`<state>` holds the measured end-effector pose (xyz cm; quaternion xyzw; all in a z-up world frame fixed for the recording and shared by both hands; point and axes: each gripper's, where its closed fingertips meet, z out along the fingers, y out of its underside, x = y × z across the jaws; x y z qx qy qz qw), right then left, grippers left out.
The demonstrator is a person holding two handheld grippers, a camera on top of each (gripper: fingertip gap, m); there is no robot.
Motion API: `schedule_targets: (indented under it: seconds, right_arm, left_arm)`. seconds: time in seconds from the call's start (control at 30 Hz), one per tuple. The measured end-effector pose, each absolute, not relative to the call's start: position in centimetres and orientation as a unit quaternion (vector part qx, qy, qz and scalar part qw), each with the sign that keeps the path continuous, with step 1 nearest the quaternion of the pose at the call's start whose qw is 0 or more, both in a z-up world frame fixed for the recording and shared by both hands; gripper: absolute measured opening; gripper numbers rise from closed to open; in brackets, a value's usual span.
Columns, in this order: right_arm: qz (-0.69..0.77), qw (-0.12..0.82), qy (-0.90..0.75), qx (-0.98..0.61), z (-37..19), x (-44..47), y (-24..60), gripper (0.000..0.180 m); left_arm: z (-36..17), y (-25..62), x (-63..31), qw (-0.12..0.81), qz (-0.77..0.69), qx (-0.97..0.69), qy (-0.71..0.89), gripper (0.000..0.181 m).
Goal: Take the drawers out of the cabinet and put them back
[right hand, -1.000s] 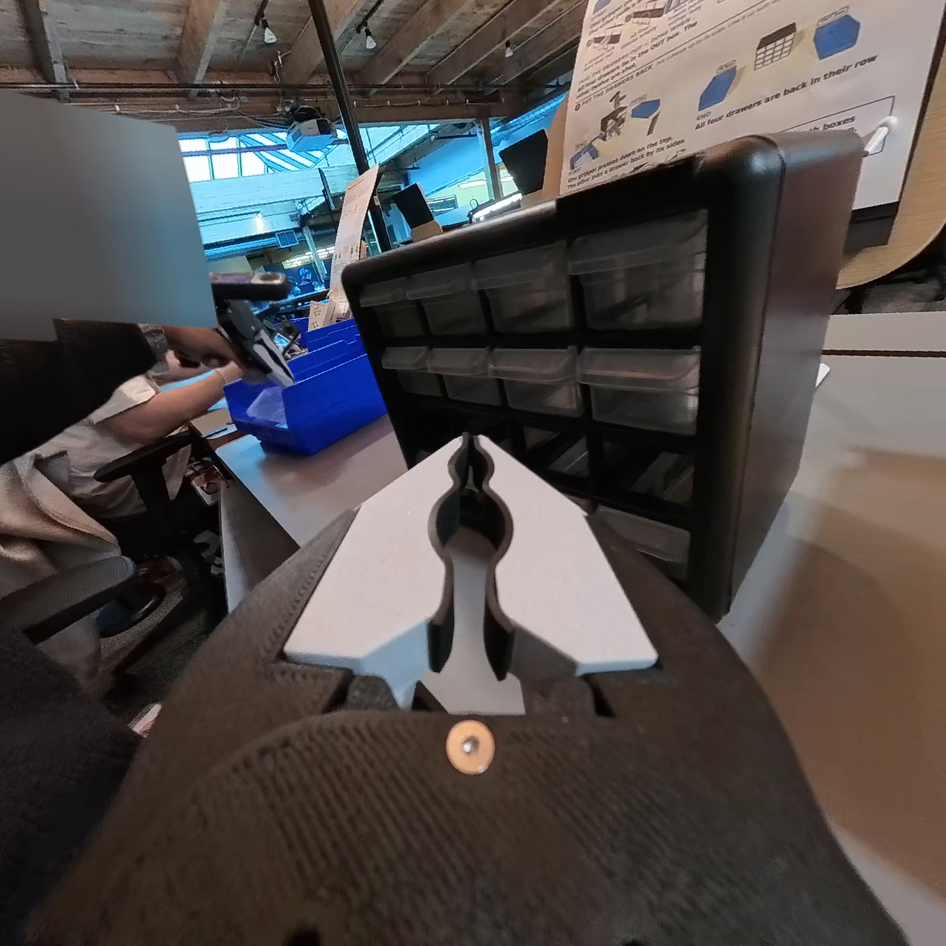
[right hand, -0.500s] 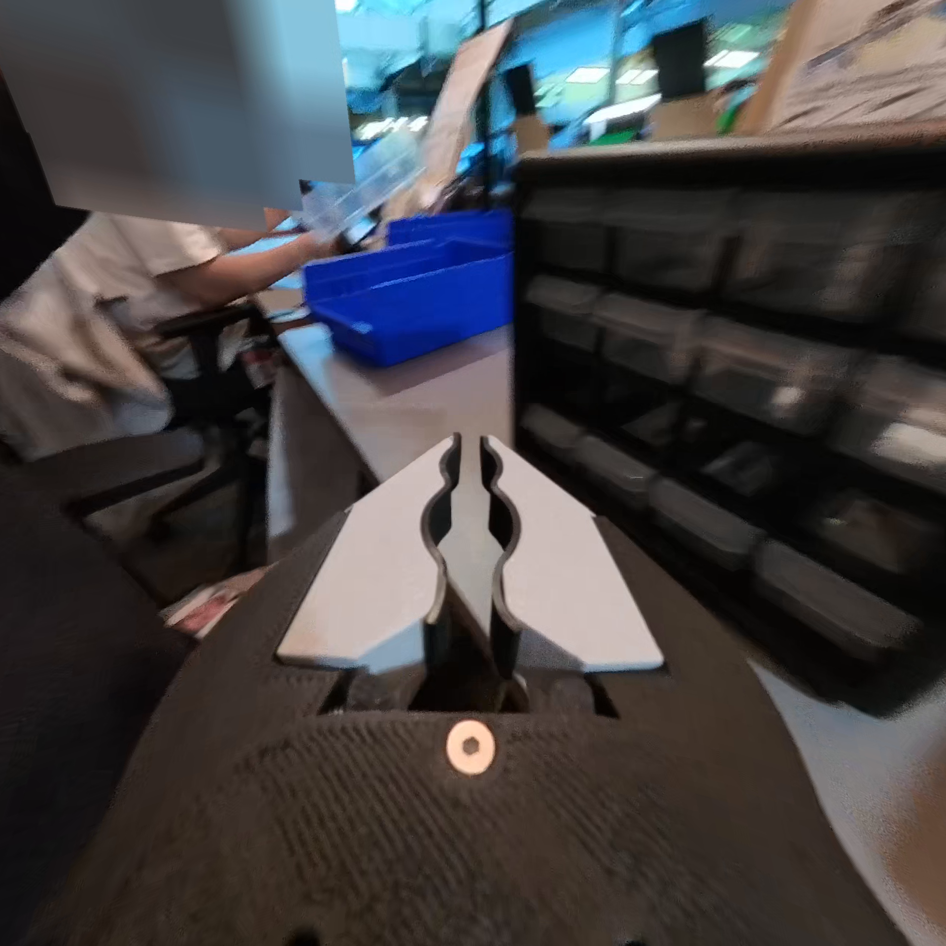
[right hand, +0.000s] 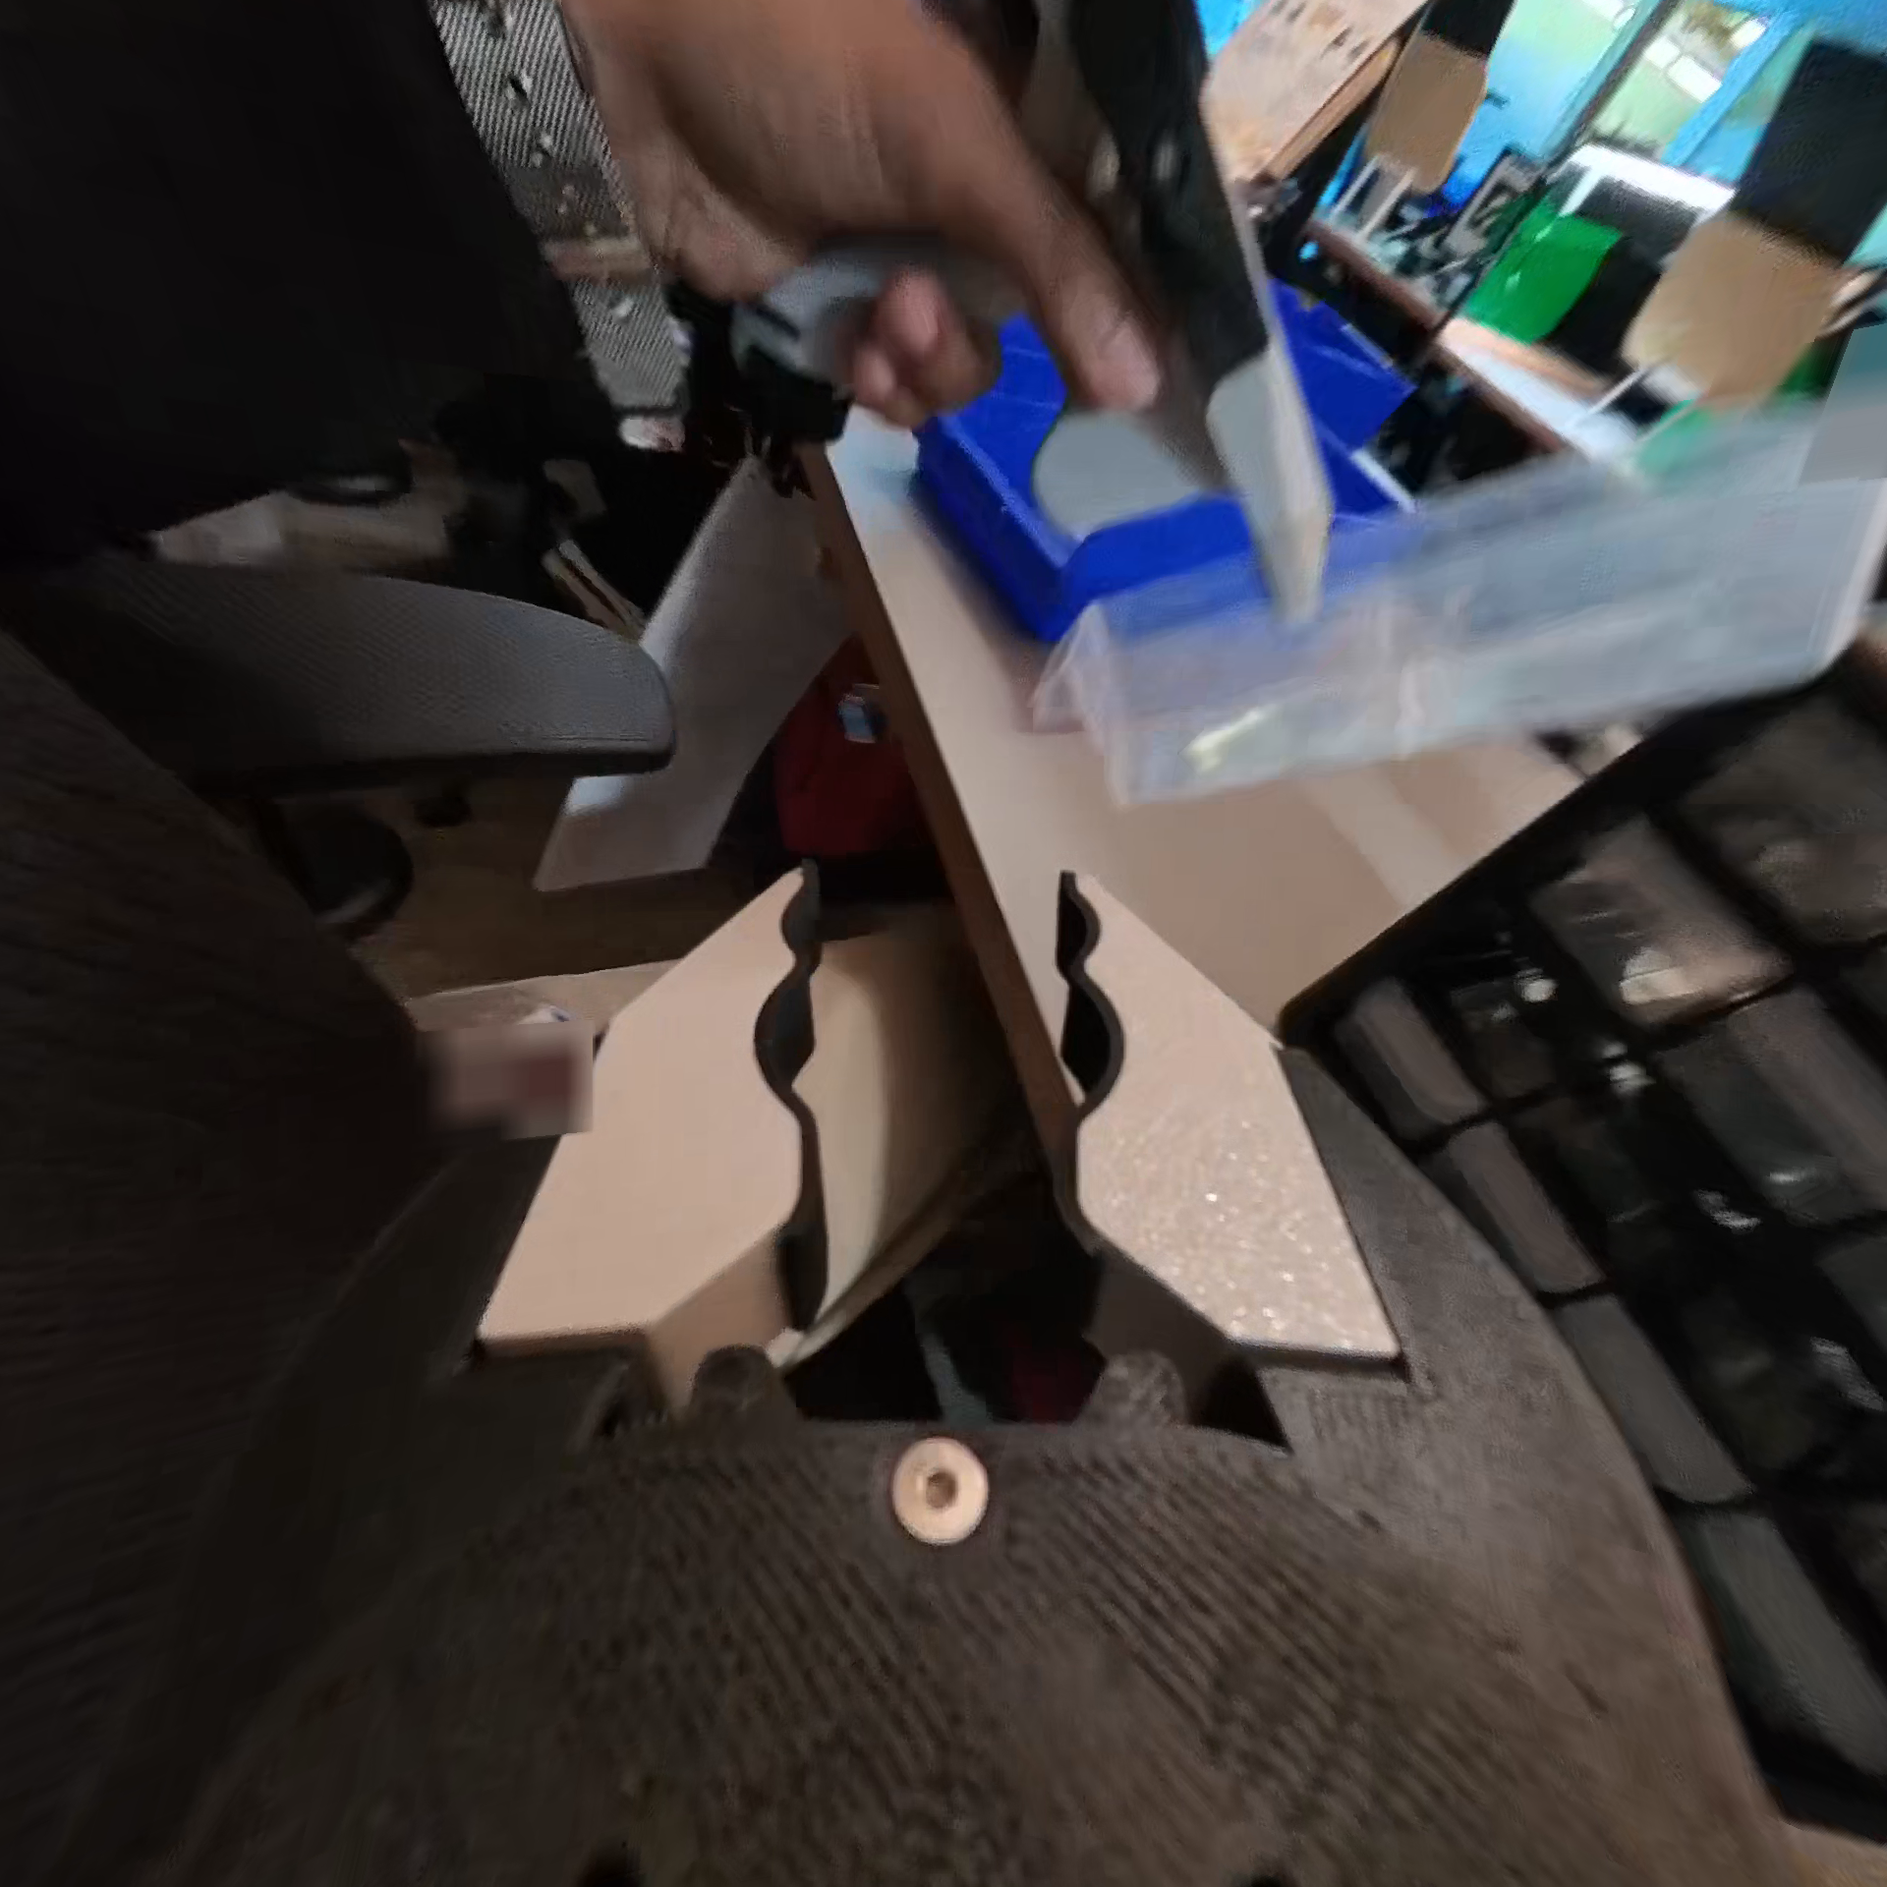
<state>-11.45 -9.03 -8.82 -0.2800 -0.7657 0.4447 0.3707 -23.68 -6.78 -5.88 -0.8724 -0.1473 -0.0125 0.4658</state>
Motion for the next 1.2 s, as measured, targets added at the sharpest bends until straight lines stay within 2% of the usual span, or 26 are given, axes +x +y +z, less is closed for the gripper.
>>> schedule_targets:
  seconds: [0.03,0.1,0.2,0.23,0.33,0.43,0.57,0.77,0.9,1.0,1.1,1.2]
  right_arm:
    - [0.429,0.392,-0.767,-0.273,-8.5,-11.6,-9.2,0.046]
    - [0.398,0.421,-0.773,-0.259,-8.0,-11.8,-9.9,0.046]
    - [0.338,0.438,-0.796,-0.247,-8.4,-12.5,-11.3,0.055]
    - [0.305,0.448,-0.804,-0.244,-8.9,-13.1,-11.4,0.061]
    - [0.178,0.493,-0.822,-0.221,-11.2,-14.9,-10.3,0.060]
    - [0.099,0.517,-0.829,-0.189,-13.3,-15.9,-9.6,0.044]
    - [0.088,0.525,-0.828,-0.177,-14.2,-16.6,-9.4,0.017]
    - [0.113,0.483,-0.849,-0.183,-15.3,-16.3,-8.9,0.016]
    - [0.181,0.470,-0.842,-0.192,-13.8,-15.6,-8.2,0.016]
    - [0.246,0.450,-0.833,-0.207,-12.0,-15.0,-7.1,0.015]
    - [0.331,0.401,-0.829,-0.204,-10.6,-13.9,-6.4,0.016]
    - [0.480,0.288,-0.808,-0.184,-8.7,-11.5,-6.8,0.016]
  left_arm:
    - [-7.0,-6.7,-23.1,0.456,-0.017,-0.877,-0.152,0.000]
    - [-8.6,-6.5,-22.7,0.449,-0.005,-0.877,-0.173,0.000]
    - [-10.0,-6.0,-21.2,0.453,-0.023,-0.871,-0.191,0.000]
    - [-10.3,-5.9,-20.8,0.454,-0.027,-0.869,-0.194,0.000]
    - [-11.2,-6.0,-20.2,0.439,-0.029,-0.878,-0.189,0.000]
    - [-11.6,-5.9,-19.9,0.431,-0.048,-0.882,-0.186,0.000]
    - [-12.3,-5.6,-20.2,0.424,-0.057,-0.885,-0.185,0.000]
    - [-13.4,-4.9,-19.7,0.425,-0.097,-0.886,-0.156,0.000]
    - [-11.4,-4.4,-18.5,0.477,-0.128,-0.862,-0.109,0.050]
    - [-9.9,-4.3,-19.4,0.519,-0.125,-0.839,-0.107,0.075]
    - [-7.4,-3.7,-20.3,0.574,-0.162,-0.793,-0.124,0.076]
    - [-5.0,-2.6,-23.1,0.641,-0.166,-0.730,-0.167,0.074]
